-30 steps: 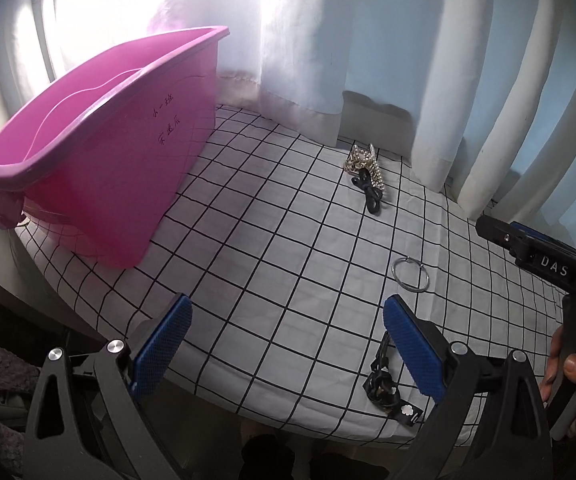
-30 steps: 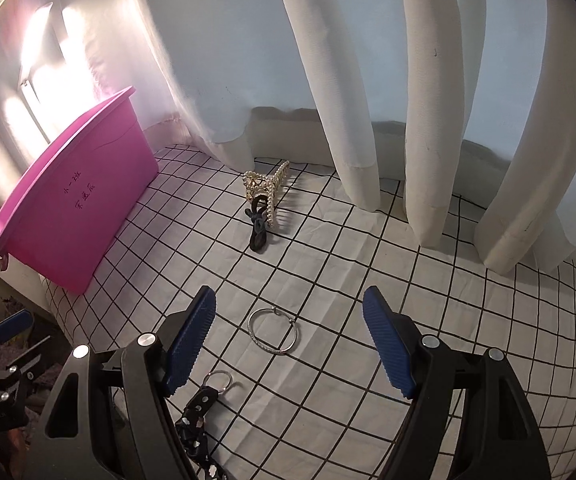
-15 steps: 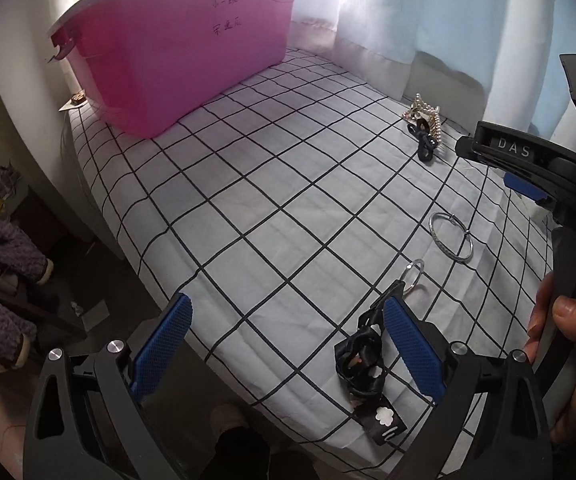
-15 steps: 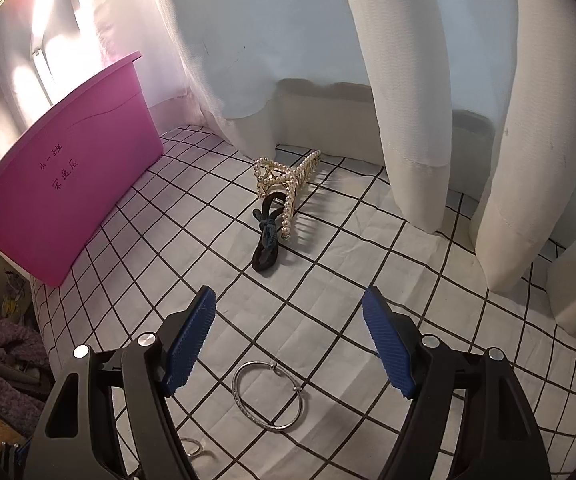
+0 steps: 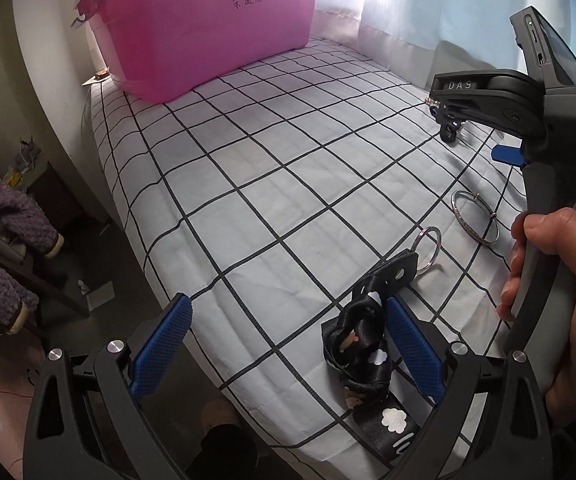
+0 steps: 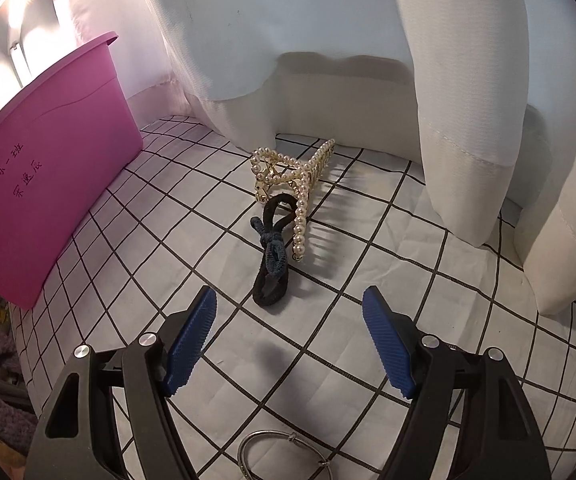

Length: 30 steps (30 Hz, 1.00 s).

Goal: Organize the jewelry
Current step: 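Grasp the black keychain with the left tool while the right tool grasps the bow hair tie, then carry the keychain and bow hair tie into the pink tub and open both tools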

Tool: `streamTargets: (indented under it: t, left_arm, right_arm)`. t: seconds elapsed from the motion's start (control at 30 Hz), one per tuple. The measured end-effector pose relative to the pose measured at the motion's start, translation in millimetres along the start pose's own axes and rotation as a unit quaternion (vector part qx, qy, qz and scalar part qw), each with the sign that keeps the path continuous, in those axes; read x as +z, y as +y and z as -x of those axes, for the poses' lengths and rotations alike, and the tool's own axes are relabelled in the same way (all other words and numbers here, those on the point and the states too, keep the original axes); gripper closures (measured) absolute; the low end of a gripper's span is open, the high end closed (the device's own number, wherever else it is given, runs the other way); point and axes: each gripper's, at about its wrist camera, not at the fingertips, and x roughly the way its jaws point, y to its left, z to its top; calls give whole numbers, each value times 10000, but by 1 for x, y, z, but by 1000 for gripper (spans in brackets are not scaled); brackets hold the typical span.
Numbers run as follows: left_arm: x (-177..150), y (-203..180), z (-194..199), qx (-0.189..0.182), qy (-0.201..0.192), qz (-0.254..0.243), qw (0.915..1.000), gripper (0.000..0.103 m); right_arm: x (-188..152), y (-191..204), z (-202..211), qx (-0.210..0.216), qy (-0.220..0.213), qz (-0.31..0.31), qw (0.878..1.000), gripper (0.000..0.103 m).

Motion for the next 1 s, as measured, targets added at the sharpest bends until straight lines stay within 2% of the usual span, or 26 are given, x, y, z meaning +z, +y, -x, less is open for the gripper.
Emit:
streamTargets:
  t: [0.23,0.3,0.37,0.4,0.43,0.47,0.5,0.57,0.63,0.67,0.7,1.0]
  left_arm:
    - [-2,-1,-6,22,62,119,9999,8]
    - [-2,-2,-6,27,27,126,9999,9]
    - [-2,-3,-6,14,14,137,9999,11]
    - [-1,-4,-5,24,2,124,9999,13]
    - [-1,-6,-5,34,-17,95,9999,16]
    - [-1,-8,-4,54,-40,51,10000,17]
    - [-1,-11,-3,78,-61,1,10000,21]
    - [1,-14,-1,73,-86,-65,9999,30]
    - [5,-13,0,54,-111,-51,9999,54]
    - [7,-11,0,33,-107,-13,9999,61]
    - [10,-9,0,4,-94,27,10000,73]
    - [22,5,-2,-233,-140,202,9994,82]
  right_arm:
    - [8,4,-18,-185,166,62,9997,33]
    - [9,5,-19,-338,125,139,9993,45]
    - [9,4,-19,-444,100,209,9987,61]
    - [9,3,-19,-488,85,240,9985,64]
    - [9,4,-19,-538,65,281,9981,71]
    - [8,3,-18,-581,51,321,9978,84]
    - [9,4,-18,-625,45,356,9974,89]
    - [9,2,-18,-566,38,355,9978,92]
    - [8,-4,-15,-410,56,297,9987,93]
    - [8,-8,-14,-301,73,229,9993,93]
    - [7,-13,-12,-192,88,147,9997,94]
    - [-12,-41,17,186,-6,-145,9997,94]
